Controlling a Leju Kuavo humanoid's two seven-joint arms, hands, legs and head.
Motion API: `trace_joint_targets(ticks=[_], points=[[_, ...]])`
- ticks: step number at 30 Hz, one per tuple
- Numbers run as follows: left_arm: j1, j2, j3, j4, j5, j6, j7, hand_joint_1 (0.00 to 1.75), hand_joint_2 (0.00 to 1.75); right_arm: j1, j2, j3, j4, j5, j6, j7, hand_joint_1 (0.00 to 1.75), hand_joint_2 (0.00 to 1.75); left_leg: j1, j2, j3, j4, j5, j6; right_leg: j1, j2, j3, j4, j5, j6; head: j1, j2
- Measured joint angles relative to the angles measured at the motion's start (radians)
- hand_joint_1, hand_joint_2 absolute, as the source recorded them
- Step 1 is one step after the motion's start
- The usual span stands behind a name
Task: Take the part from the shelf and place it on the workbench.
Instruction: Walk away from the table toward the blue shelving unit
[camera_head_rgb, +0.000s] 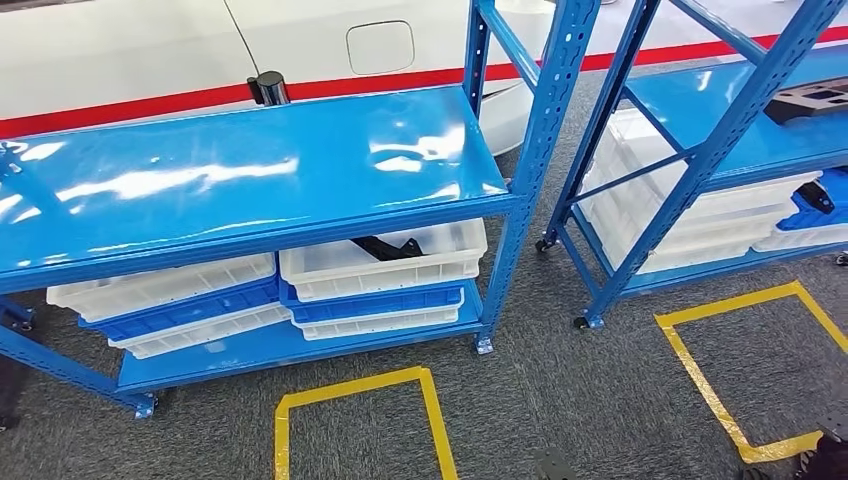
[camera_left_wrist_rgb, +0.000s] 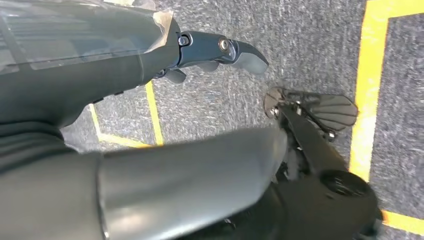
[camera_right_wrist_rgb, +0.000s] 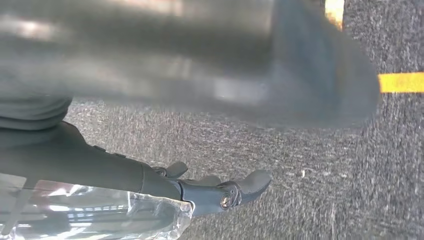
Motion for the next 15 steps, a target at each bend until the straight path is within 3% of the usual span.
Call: trace_joint_targets(ticks=[3, 5, 7, 9, 15], points=[[0.003, -0.007, 0.012, -0.006, -0.008, -0.002, 0.003, 0.0, 1.75, 0.002, 0.0, 0.0, 0.0, -0.001, -0.002, 0.003, 0.0, 1.75, -0.008, 0.0, 0.005, -0.025, 0.005, -0.008, 0.008, 0.002, -0.007, 0.002, -0.003, 0.001, 0.001, 0.0], [0.009, -0.012, 0.038, -0.014, -0.034, -0.007, 0.011, 0.0, 0.87, 0.005, 0.003, 0.0, -0.001, -0.003, -0.001, 0.005, 0.0, 1.75, -0.016, 0.0, 0.005, -0.024, 0.005, -0.004, 0.003, 0.002, -0.007, 0.0, -0.001, 0.004, 0.001, 0.0], [0.015, -0.016, 0.075, -0.025, -0.078, -0.015, 0.022, 0.0, 0.0, 0.008, 0.005, 0.001, -0.003, -0.007, 0.002, 0.005, 0.0, 0.87, -0.02, 0.0, 0.005, -0.024, 0.005, 0.002, 0.0, 0.002, -0.007, -0.002, 0.001, 0.008, 0.001, 0.0], [0.019, -0.023, 0.117, -0.039, -0.133, -0.022, 0.034, 0.0, 0.0, 0.012, 0.005, 0.0, -0.008, -0.013, 0.006, 0.004, 0.0, 0.0, -0.022, 0.0, 0.004, -0.023, 0.006, 0.005, -0.001, 0.002, -0.005, -0.005, 0.003, 0.011, 0.001, 0.0], [0.039, -0.042, 0.259, -0.08, -0.304, -0.043, 0.073, 0.0, 0.0, 0.029, 0.007, 0.0, -0.03, -0.029, 0.018, -0.004, 0.0, 0.0, -0.024, 0.001, 0.003, -0.023, 0.006, 0.008, -0.003, 0.002, -0.005, -0.007, 0.005, 0.015, 0.001, 0.0]])
